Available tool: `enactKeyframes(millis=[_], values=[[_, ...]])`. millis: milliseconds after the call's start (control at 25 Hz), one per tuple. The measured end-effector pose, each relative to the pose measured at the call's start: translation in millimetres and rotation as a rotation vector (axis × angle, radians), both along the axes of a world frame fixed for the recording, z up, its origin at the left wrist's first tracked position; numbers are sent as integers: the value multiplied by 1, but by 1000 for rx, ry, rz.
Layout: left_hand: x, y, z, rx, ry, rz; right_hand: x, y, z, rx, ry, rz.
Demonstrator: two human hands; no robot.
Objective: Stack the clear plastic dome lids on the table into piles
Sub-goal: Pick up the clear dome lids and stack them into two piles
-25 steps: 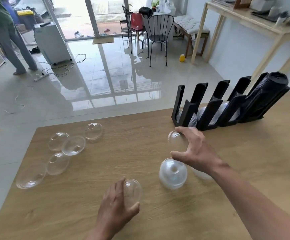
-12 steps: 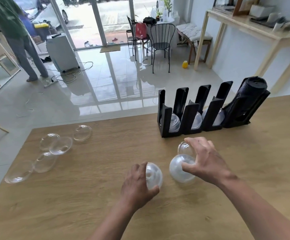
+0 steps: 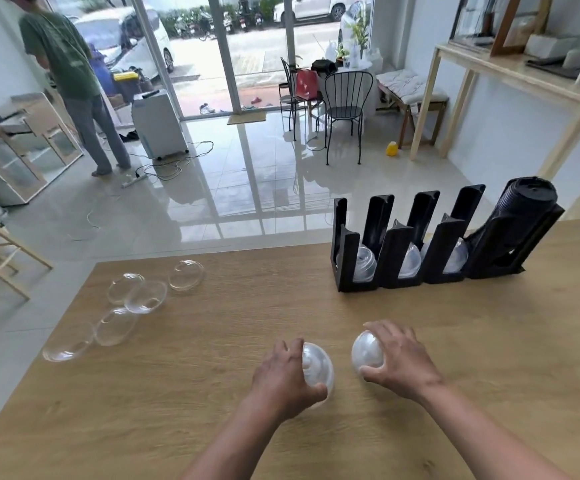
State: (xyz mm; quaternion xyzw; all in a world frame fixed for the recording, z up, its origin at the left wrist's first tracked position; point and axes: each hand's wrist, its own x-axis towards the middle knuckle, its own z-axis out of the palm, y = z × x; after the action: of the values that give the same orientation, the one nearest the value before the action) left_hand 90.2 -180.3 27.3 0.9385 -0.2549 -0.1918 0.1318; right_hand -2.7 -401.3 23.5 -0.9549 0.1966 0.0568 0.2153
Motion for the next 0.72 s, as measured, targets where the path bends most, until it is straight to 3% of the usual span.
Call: enactKeyframes(millis=[160,360,520,720], values=[[0,10,-3,-81,27,5,0,-2,7,8,-19,-9],[8,64,-5,-289,-60,171,13,12,36,12,-251,44],[22,122,-12,-229,-136,263,45,47,48,58,-322,104],[36,192,-28,-130,-107,378,99,119,39,100,-233,275]])
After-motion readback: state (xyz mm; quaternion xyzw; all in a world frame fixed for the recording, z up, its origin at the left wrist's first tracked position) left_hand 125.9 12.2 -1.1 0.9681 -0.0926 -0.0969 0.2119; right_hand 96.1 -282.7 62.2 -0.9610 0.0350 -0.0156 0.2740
